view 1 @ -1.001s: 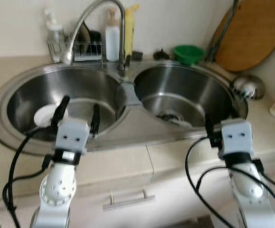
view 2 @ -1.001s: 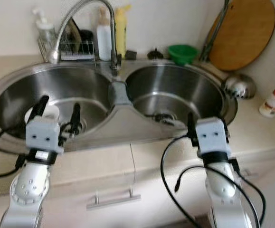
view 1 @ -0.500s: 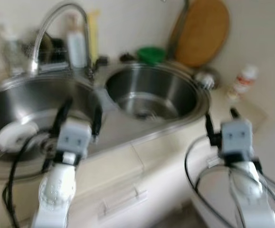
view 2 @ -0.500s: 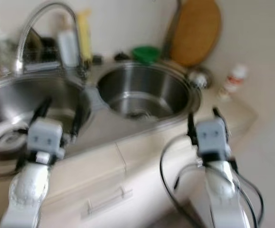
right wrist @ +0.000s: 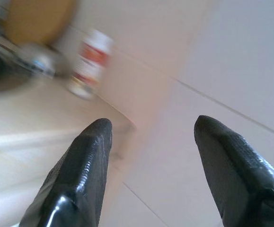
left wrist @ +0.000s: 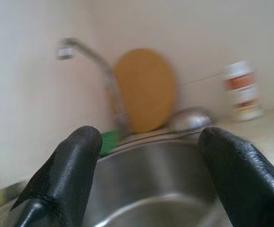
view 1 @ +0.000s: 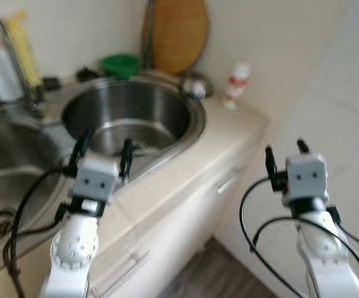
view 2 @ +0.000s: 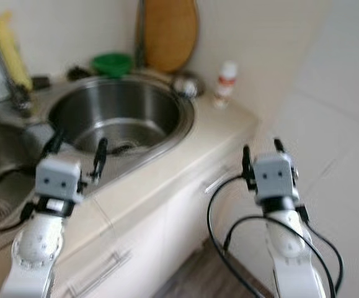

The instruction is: Kitchen organization

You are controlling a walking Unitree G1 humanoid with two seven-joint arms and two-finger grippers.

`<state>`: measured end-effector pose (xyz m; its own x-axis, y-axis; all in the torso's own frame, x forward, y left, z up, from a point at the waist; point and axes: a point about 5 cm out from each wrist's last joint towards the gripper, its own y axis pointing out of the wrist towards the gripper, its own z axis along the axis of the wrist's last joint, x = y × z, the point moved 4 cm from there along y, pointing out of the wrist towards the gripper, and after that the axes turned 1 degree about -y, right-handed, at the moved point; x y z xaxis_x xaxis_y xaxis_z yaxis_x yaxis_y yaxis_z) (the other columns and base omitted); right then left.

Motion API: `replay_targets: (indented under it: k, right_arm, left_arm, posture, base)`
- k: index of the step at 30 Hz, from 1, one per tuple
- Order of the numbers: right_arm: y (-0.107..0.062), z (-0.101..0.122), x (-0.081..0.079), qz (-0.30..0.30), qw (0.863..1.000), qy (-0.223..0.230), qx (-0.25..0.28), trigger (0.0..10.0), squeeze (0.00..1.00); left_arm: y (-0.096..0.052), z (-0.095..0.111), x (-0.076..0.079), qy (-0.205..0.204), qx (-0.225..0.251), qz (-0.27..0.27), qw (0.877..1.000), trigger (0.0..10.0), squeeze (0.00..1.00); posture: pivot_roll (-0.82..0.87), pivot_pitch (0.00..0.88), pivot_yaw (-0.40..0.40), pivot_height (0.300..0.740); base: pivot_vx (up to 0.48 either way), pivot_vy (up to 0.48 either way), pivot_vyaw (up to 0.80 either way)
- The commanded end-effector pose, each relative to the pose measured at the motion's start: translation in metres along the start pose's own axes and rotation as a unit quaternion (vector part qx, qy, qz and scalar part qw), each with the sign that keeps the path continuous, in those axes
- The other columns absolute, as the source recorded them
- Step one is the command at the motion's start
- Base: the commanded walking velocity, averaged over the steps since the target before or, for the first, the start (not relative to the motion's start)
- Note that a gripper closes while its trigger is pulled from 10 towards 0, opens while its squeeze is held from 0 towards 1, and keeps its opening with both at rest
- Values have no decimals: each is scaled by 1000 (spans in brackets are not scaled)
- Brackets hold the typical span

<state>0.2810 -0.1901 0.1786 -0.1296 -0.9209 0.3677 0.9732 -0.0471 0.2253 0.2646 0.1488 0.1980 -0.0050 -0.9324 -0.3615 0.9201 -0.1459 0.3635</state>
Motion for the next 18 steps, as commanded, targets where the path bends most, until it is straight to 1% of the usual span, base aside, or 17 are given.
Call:
replay_targets:
  k: [1, 8, 11, 18]
  right_arm:
    - [1, 3, 2, -3, 1000, -1, 5, 10000, 0]
    - [1, 4, 1, -3, 1000, -1, 5, 10000, 0]
    - [1, 4, 1, -2, 1000, -1, 5, 10000, 0]
    - [1, 4, 1, -2, 1000, -1, 6, 10000, 0]
  left_arm:
    - [0, 0, -1, 6, 1, -3, 1000, 10000, 0]
    - [-1, 0, -1, 6, 1, -6, 1000, 10000, 0]
    - [-1, -1, 0, 6, 0, -7, 1000, 10000, 0]
    - [-1, -1, 1, 5, -2, -9, 1000, 10000, 0]
  posture:
    - [60, 0, -67, 740]
    - [62, 0, -68, 740]
    - [63, 0, -69, 740]
    - [61, 0, -68, 740]
  base:
    - [0, 0, -800]
    - [0, 0, 0]
    - [0, 0, -800]
    - [0, 0, 0]
